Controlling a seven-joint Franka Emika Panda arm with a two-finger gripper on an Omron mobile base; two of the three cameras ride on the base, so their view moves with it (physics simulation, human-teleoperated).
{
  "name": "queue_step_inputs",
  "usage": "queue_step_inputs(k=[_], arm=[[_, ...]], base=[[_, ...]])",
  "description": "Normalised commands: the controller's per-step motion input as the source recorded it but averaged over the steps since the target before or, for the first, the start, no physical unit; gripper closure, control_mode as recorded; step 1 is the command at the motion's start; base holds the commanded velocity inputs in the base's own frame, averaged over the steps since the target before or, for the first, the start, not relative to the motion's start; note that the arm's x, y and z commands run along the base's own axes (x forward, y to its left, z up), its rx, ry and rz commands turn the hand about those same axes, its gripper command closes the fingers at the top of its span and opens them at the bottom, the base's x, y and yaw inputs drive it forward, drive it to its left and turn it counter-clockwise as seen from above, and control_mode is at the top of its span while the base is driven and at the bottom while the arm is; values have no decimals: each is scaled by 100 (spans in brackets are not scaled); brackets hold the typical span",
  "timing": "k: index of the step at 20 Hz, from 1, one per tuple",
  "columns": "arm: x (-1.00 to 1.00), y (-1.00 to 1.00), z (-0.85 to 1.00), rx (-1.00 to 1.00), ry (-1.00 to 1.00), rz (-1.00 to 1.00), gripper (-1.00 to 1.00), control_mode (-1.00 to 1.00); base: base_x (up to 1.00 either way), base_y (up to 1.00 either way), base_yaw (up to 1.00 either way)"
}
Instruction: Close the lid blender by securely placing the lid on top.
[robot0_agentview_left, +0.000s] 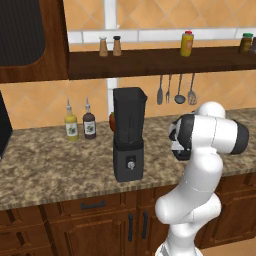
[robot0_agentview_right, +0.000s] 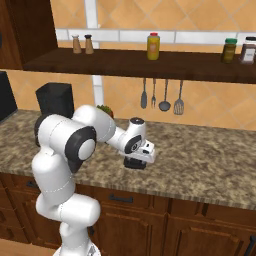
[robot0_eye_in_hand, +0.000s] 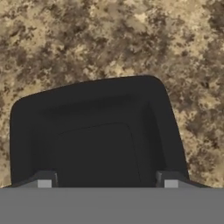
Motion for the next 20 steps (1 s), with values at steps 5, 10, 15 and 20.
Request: queue_step_inputs(k=[5, 10, 15, 20], arm=[[0, 0, -4, 0, 0, 0, 100, -100], [0, 0, 0, 0, 0, 0, 100, -100], [-1, 0, 0, 0, 0, 0, 100, -100], [-12, 0, 5, 1, -1, 0, 100, -100]], base=[[0, 0, 0], [0, 0, 0], [0, 0, 0], [0, 0, 0]])
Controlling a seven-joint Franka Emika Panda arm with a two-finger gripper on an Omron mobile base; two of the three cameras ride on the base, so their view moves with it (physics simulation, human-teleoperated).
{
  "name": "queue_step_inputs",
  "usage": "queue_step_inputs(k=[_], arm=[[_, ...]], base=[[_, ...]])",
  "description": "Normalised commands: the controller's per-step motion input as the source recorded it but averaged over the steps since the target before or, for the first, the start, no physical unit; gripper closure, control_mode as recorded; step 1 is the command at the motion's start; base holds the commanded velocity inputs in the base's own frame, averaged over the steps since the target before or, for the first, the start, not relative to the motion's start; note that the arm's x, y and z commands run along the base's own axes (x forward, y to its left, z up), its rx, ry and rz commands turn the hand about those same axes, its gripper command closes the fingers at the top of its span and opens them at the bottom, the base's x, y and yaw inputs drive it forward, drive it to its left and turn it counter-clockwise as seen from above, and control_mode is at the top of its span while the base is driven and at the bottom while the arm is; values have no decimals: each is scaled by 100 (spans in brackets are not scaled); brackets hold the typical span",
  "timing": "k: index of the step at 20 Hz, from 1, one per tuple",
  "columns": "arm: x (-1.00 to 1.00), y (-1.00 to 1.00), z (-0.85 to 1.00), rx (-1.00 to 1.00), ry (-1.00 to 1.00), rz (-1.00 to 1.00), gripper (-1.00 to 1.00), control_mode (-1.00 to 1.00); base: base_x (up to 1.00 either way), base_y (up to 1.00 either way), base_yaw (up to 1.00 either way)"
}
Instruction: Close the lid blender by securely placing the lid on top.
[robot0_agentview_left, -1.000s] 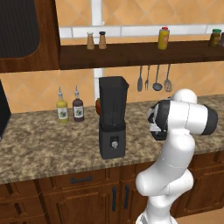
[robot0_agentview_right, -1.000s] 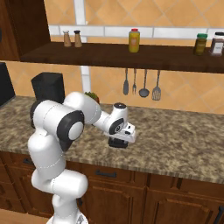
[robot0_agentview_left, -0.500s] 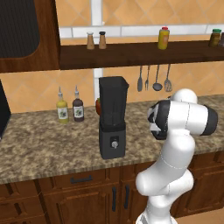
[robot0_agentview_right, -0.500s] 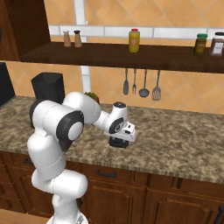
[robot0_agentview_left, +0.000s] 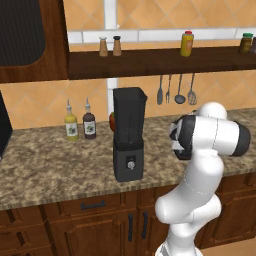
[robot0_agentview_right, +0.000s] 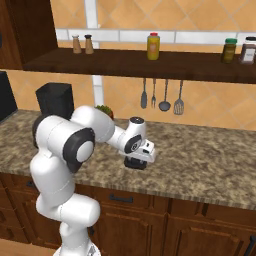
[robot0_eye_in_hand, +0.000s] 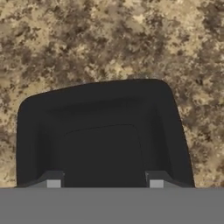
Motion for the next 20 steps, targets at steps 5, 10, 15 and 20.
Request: queue_step_inputs(k=[5, 10, 15, 20], arm=[[-21, 0, 24, 3, -7, 0, 100, -100], [-38, 0, 68, 10, -23, 0, 100, -100], [-43, 6, 99, 10, -40, 0, 100, -100], [-43, 28, 100, 9, -49, 0, 100, -100]], base=[[0, 0, 0], [0, 0, 0], [0, 0, 0], [0, 0, 0]])
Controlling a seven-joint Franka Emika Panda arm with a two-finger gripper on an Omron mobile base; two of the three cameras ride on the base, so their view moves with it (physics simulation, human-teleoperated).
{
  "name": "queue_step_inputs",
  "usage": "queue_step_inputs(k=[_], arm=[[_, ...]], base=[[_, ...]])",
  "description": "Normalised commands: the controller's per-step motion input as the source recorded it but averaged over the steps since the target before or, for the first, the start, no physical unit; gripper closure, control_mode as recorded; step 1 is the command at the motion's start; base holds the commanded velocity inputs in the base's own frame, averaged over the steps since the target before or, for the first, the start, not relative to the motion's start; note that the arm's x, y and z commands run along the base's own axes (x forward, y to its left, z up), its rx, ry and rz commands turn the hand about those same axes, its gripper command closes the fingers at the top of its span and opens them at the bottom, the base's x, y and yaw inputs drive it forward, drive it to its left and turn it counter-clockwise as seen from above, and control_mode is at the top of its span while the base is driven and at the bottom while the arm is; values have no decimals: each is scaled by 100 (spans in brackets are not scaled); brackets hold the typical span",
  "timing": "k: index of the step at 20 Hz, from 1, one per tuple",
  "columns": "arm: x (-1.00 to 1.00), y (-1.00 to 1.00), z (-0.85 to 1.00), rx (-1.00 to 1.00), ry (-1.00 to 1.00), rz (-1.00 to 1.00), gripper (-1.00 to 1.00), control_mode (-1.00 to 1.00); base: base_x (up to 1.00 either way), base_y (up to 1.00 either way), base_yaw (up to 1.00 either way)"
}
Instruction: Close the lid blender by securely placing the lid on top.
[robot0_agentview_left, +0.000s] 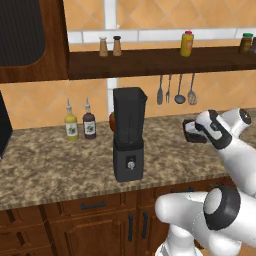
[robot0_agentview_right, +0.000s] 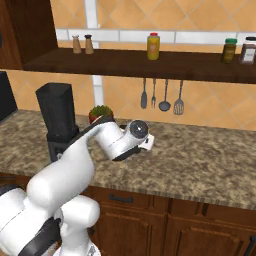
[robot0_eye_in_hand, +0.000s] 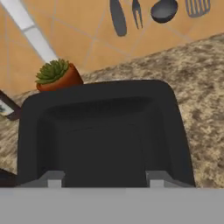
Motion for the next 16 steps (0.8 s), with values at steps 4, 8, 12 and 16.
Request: queue_step_inputs(k=[4, 8, 12, 16], arm=[[-42, 38, 100, 6, -44, 0, 100, -100], [-57, 27, 100, 6, -34, 0, 100, -100], [-70, 19, 100, 5, -24, 0, 100, -100], [-62, 15, 100, 4, -9, 1, 100, -100]], base=[[0, 0, 0], [0, 0, 0], [0, 0, 0], [0, 0, 0]])
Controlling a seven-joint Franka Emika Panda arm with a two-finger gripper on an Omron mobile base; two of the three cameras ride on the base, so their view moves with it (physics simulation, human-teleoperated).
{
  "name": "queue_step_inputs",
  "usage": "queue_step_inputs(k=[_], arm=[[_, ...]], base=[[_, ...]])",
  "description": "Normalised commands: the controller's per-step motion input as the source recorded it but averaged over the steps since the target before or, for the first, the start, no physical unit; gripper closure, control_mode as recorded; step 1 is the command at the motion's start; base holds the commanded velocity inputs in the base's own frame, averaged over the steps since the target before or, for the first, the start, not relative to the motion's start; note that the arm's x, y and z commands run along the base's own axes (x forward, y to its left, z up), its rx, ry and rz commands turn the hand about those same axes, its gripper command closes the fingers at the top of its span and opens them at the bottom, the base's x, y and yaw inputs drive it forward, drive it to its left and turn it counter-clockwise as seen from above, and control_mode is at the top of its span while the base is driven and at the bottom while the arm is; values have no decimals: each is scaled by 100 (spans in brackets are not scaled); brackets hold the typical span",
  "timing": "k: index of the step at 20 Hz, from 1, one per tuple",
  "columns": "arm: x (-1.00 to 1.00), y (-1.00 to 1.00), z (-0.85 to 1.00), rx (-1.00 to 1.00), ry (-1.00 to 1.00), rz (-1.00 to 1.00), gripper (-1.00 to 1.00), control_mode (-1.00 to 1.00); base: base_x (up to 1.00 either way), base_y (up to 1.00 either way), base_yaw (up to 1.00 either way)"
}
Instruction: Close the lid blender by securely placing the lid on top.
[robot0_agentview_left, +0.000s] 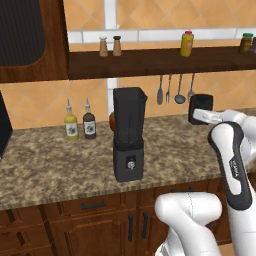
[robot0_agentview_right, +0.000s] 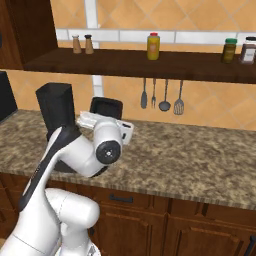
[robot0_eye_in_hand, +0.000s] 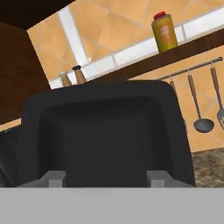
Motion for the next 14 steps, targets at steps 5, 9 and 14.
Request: queue_step_inputs(k=[5, 9, 14], arm=[[-28, 23, 100, 0, 14, 0, 100, -100], [-21, 23, 100, -3, 31, 0, 100, -100], [-12, 9, 100, -13, 42, 1, 100, -100]], base=[[0, 0, 0], [0, 0, 0], [0, 0, 0]])
